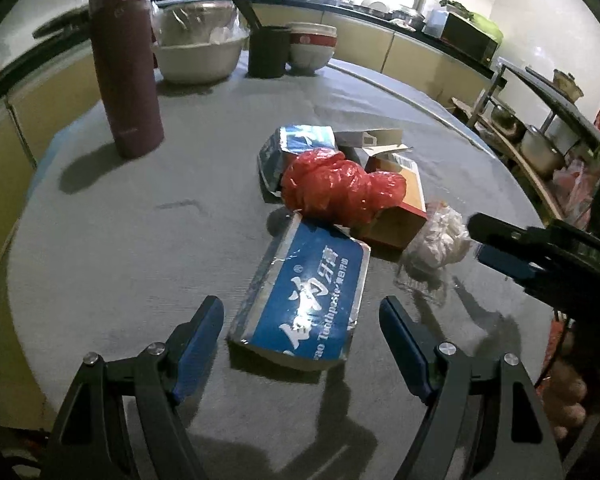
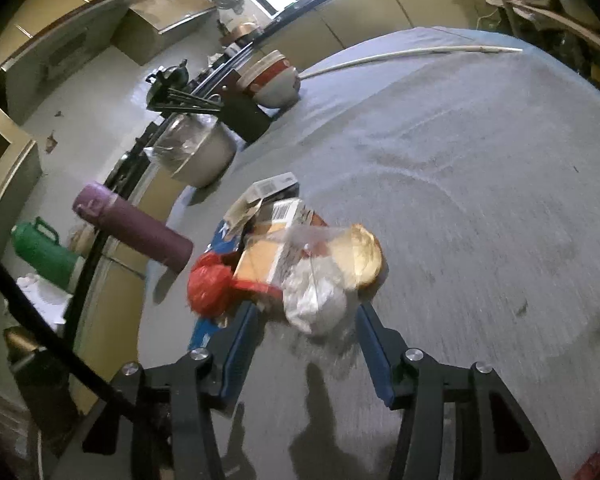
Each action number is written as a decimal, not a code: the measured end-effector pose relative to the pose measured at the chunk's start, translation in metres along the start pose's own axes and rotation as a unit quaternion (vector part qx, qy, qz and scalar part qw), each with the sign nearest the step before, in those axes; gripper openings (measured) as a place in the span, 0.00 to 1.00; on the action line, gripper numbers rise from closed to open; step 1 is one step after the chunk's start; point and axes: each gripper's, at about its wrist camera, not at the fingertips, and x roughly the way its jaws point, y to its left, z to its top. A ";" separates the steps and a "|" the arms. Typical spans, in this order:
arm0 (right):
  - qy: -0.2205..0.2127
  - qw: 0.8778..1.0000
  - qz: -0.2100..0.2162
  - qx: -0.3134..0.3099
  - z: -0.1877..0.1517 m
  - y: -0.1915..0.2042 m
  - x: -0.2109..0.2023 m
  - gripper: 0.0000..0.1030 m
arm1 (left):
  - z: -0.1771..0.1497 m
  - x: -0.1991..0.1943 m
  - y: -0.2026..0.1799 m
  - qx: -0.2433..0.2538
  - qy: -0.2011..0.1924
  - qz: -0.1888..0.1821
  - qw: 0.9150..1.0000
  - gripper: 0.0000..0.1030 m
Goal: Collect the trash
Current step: 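Grasp the blue toothpaste box with the left tool while the right tool approaches the clear tray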
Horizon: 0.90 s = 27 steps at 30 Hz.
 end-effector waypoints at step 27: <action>0.032 0.994 0.094 0.052 0.058 -0.009 0.037 0.43 | 0.002 -0.003 -0.007 -0.014 -0.014 -0.046 0.999 0.77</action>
